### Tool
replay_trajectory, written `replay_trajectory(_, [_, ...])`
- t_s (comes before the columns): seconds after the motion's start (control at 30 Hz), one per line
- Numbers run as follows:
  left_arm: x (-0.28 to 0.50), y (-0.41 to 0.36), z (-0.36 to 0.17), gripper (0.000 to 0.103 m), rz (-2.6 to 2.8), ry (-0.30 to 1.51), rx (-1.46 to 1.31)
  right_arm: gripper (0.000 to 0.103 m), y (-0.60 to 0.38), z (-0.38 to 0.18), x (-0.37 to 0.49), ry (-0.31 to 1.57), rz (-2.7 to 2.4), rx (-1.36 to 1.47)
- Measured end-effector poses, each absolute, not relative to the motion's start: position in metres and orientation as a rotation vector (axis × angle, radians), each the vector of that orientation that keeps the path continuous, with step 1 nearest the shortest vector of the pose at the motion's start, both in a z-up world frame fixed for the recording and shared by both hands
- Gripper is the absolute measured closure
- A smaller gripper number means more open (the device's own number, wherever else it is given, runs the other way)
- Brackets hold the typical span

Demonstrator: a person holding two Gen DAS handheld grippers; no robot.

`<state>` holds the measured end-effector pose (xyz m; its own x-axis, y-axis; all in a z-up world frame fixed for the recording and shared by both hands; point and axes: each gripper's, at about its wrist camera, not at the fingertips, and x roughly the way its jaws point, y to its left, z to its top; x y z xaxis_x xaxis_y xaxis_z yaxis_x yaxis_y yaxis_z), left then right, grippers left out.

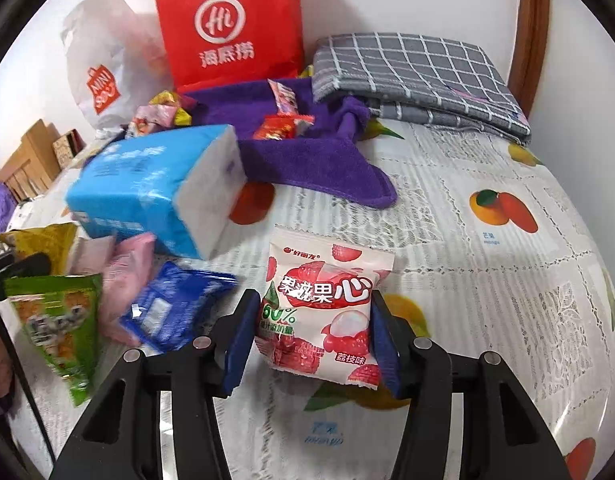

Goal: Organize snacks
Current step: 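Carry the lychee bag and yellow chip bag over the purple towel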

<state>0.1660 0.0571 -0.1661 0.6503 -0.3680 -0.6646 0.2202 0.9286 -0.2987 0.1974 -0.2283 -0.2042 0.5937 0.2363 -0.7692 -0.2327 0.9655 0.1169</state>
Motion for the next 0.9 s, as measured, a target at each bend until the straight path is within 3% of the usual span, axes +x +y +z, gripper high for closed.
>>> replay_trajectory(0.53, [0.159,0.074,-0.152,0.051,-0.304,0.714,-0.25,0.05,-0.19,-0.108,0.227,0.688,0.333,0.052])
replay_trajectory(0.9, [0.161,0.086,-0.152,0.052,-0.264,0.707,-0.308,0.05,-0.154,-0.098,0.299,0.737,0.354,0.112])
